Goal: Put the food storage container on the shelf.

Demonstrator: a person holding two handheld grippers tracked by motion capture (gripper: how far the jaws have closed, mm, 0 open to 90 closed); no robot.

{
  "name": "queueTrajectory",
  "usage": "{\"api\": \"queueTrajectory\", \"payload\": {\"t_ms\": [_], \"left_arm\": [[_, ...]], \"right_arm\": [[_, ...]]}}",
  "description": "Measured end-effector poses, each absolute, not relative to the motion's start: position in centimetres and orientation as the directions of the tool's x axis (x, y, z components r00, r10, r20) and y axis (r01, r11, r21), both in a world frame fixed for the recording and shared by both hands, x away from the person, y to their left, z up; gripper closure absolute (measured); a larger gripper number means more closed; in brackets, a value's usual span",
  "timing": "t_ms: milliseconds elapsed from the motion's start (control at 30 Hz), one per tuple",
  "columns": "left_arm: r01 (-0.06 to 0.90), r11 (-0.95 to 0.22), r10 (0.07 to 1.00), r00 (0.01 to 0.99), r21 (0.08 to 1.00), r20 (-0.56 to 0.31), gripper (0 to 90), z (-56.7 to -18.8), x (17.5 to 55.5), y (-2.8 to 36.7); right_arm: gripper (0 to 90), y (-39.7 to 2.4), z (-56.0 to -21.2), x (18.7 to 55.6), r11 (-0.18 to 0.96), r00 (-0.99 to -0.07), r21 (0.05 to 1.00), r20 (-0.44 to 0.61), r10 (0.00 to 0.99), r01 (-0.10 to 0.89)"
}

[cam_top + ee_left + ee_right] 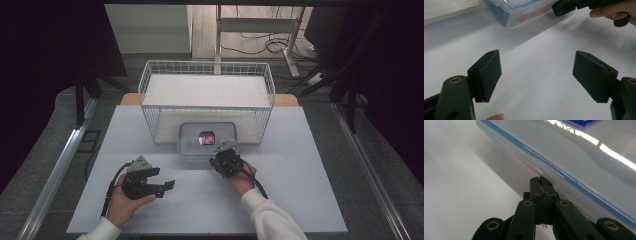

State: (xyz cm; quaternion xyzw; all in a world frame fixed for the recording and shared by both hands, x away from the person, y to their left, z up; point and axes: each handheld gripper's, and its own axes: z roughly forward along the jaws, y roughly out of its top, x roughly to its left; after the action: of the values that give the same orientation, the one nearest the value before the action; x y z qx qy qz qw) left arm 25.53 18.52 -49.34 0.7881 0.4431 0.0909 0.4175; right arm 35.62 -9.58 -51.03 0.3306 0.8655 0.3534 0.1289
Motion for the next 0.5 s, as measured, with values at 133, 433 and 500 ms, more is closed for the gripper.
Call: {"api": "queueTrajectory", "payload": {"t_ms": [133, 433, 500], "left_arm": [[0.633, -0.247, 0.775, 0.584, 0.734, -0.243, 23.3, -49.4, 25.6, 18.7], [0.635, -0.240, 0.775, 0.581, 0.735, -0.249, 23.4, -49.4, 25.7, 18.8], [0.634, -0.238, 0.776, 0.580, 0.735, -0.249, 23.4, -49.4, 25.7, 18.8]], "right_arm": [[88.7, -9.2, -50.7, 35.8, 0.523, -0.751, 0.708, 0.016, 0.661, 0.475], [88.7, -9.2, -49.7, 36.8, 0.472, -0.713, 0.743, 0.010, 0.701, 0.475], [88.6, -9.3, -49.5, 37.3, 0.467, -0.711, 0.744, 0.016, 0.703, 0.478]]}}
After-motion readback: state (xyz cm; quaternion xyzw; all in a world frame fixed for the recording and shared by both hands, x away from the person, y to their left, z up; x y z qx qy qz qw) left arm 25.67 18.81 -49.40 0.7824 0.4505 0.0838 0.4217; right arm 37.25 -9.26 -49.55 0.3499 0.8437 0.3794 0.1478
